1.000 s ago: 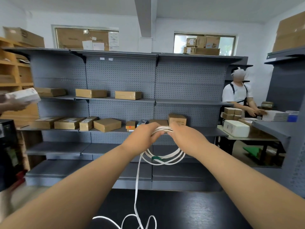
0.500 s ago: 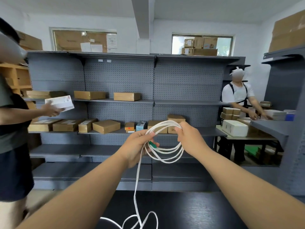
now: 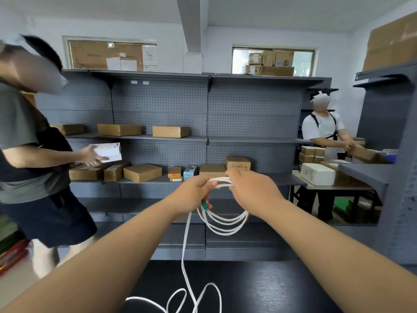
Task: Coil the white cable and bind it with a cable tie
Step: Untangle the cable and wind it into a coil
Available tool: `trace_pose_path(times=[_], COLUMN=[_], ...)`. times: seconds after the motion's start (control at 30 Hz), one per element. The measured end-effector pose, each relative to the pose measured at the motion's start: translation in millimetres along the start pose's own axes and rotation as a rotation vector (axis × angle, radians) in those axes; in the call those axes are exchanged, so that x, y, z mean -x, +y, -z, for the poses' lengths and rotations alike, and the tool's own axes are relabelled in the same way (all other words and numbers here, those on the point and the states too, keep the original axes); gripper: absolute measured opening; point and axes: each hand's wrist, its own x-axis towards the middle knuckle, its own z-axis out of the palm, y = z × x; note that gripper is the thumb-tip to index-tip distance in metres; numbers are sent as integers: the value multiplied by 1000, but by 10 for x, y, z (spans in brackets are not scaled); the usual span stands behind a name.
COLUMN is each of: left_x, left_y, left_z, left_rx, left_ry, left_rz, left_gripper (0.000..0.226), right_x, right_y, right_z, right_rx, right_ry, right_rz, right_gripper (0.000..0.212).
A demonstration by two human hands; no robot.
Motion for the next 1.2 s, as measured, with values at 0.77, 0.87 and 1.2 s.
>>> trace_pose_path(times=[0.77,0.87,1.2], left_x=[202,176,-8], left_y=[-221,-219,-70], left_z=[-124,-156,-83], left_rx=[566,246,-508], left_ry=[25,133,200], left_rz=[111,43,-187], left_gripper=[21,18,15], right_x=[-77,-66,-47], right_y=[64,62,84], right_z=[-51,-107,-55], right_rx=[-577,-603,-370], right_ry=[-134,-123,-83], right_rz=[-392,-431,-217], right_gripper=[21,20,38])
